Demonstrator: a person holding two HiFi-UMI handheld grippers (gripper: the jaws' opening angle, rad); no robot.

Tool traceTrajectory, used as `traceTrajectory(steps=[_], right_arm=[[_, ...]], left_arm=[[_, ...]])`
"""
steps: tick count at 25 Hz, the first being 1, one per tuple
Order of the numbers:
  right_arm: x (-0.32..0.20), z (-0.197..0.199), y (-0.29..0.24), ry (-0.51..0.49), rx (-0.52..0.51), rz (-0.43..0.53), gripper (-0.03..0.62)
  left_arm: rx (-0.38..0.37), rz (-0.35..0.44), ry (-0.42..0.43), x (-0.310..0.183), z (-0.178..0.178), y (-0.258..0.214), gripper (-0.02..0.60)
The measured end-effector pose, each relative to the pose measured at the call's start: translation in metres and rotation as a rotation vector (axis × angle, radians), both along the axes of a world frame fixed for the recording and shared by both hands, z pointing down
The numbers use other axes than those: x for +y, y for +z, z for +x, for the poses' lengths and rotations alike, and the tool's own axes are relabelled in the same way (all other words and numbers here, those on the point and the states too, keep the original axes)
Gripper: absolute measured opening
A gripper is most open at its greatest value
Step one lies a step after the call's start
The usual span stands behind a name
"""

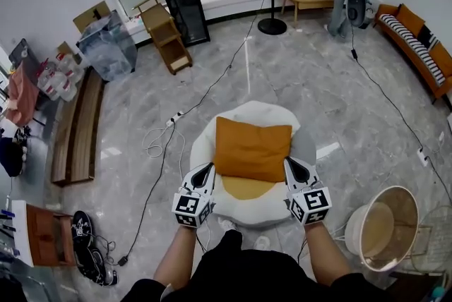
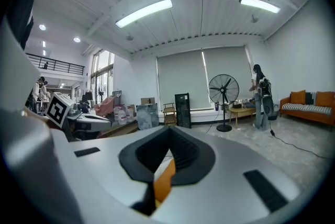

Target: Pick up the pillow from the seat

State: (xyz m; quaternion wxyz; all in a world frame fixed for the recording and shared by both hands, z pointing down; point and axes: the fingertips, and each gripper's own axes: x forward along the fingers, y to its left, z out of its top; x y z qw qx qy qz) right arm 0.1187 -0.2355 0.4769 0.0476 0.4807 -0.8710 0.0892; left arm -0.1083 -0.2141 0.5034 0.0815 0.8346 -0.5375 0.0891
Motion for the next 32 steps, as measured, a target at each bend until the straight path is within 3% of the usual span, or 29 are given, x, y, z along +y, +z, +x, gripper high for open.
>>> traceTrajectory(steps=[4,8,12,19,25,30,32], right_arm=[[-0.028,-0.020,0.000,0.010,0.008,-0.025,0.006],[-0.056,-0.038,0.007,0.020,0.056,-0.006,0.006],[-0.082,-0.058,0.028,0.025,0.087,-0.031,0.006],[-0.117,-0.057,0.070,0.091,0.003,-0.229,0.006],[-0.129,-0.050,0.123,0.066,0.066,-0.323,0.008],[-0.145,-0.038,0.182,0.047,0.080,-0.406,0.031],[-0.152,-0.031,0.208,0.044,0.075,-0.446,0.053]], left_arm=[[0.007,-0.036,-0.010,-0.030,-0.022,0.011,0.012],[0.073,-0.032,0.018,-0.060,-0.042,0.015,0.012],[0.065,-0.053,0.014,-0.084,-0.073,0.027,0.012],[0.082,-0.164,-0.030,-0.119,-0.107,0.077,0.012],[0.147,-0.228,-0.020,-0.137,-0.111,0.120,0.012],[0.122,-0.291,-0.045,-0.152,-0.107,0.170,0.014],[0.113,-0.338,-0.056,-0.157,-0.104,0.196,0.045]])
